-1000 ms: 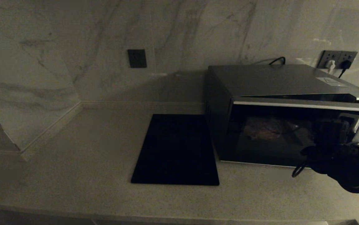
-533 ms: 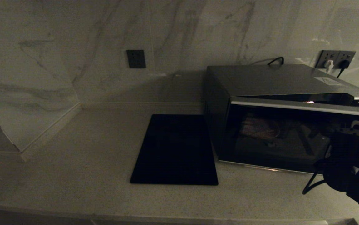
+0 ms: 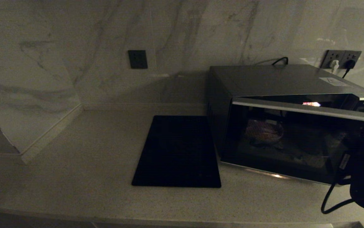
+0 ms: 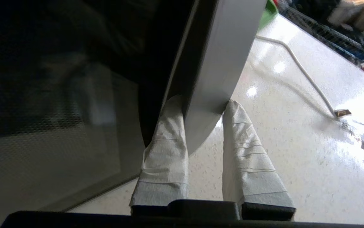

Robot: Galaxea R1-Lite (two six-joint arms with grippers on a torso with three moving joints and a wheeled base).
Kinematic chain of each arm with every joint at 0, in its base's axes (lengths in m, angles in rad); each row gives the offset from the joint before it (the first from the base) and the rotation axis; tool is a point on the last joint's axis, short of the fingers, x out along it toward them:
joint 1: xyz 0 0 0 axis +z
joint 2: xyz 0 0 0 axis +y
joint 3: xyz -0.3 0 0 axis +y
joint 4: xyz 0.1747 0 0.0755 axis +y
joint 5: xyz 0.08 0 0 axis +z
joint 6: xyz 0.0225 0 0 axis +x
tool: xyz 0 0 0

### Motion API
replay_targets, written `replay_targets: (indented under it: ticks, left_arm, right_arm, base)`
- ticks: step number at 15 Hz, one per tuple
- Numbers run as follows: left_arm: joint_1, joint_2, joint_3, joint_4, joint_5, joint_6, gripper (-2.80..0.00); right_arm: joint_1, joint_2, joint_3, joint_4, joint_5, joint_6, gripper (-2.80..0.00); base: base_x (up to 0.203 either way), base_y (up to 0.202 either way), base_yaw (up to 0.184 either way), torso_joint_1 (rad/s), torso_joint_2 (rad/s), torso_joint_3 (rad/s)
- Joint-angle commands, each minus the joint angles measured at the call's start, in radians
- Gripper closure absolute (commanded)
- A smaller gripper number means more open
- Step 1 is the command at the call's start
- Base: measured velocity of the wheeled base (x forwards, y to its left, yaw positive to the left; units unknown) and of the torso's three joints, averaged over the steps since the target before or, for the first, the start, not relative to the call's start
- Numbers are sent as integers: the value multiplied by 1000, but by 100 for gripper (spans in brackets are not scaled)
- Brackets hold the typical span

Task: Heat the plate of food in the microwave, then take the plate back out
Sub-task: Open the microwave oven

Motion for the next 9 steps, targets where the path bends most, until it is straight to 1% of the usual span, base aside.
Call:
replay_targets:
  ticks: [1, 4, 6, 9]
  left_arm:
    - [0, 1, 0, 0, 1, -1, 0]
    - [0, 0, 0, 0, 1, -1, 0]
    - [0, 1, 0, 0, 1, -1, 0]
    - [0, 0, 0, 0, 1, -1, 0]
  right_arm:
    - [6, -124, 9, 69, -7, 3, 0]
    - [11, -144, 12, 122, -6, 4, 0]
    - [20, -153, 12, 127, -6, 5, 0]
    - [55, -185, 17, 131, -7, 5, 0]
  base:
    - [0, 0, 0, 0, 0, 0]
    - [0, 0, 0, 0, 0, 0]
    - [0, 0, 0, 0, 0, 0]
    - [0, 0, 0, 0, 0, 0]
